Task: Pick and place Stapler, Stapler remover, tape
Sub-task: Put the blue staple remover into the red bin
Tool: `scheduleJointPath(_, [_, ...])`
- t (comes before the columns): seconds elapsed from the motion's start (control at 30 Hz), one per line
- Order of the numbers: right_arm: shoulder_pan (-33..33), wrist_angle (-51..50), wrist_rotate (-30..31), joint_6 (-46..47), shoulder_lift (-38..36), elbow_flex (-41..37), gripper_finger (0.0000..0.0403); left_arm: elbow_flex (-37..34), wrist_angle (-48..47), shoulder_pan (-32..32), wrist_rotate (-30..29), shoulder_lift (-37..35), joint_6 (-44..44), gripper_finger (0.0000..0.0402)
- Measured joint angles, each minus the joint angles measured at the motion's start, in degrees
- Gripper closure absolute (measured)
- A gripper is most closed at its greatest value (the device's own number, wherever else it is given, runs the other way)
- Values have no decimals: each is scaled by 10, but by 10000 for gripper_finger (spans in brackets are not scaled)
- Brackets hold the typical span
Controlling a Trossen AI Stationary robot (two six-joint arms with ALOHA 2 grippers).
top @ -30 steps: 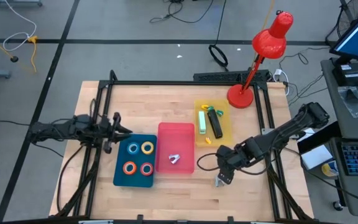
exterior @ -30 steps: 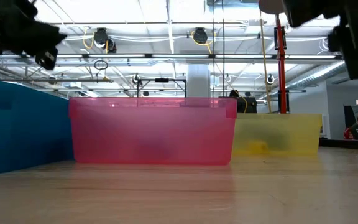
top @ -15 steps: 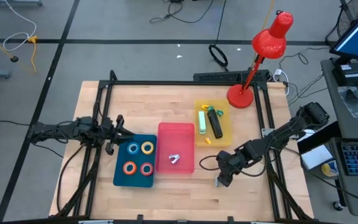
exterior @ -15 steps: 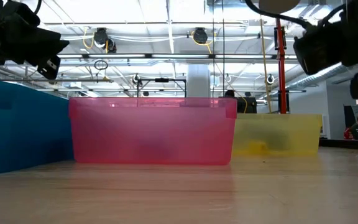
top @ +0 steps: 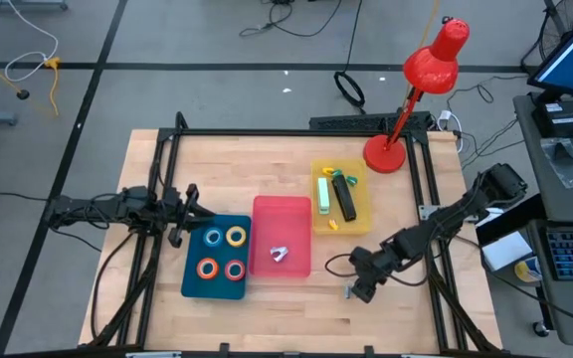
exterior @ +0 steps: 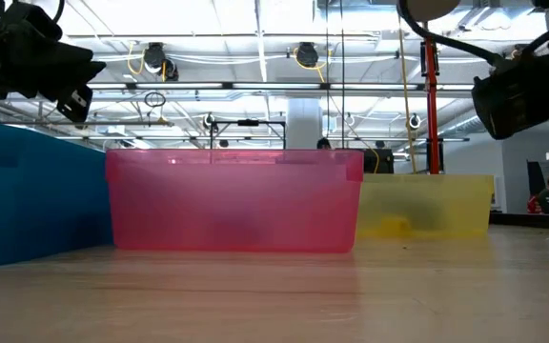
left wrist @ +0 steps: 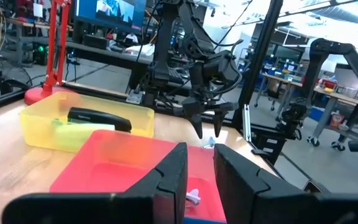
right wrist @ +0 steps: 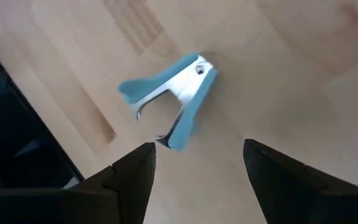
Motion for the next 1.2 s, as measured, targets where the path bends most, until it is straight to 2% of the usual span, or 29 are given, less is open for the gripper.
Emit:
scheduleJointPath(0.13, [5, 40, 3, 15, 0, -16, 179, 0, -4, 0, 0, 0, -2, 321])
scheduleJointPath(0.47, [4, 46, 19, 15, 1, -31, 206, 0, -7, 0, 0, 0, -2, 321])
scheduleJointPath(0.7, [2, 116, 16, 14, 44, -37, 235, 0, -7, 0, 0, 0, -3, 321])
scheduleJointPath(0.87, [1, 118, 17, 14, 52, -37, 277, 0, -7, 0, 0, 0, -4, 321])
scheduleJointPath(1.1, [-2, 130, 7, -3, 43, -38, 376, 0, -9, 0, -1, 0, -4, 321])
scheduleJointPath(1.2, [-9, 137, -11, -19, 28, -38, 377, 0, -11, 0, -1, 0, -4, 321])
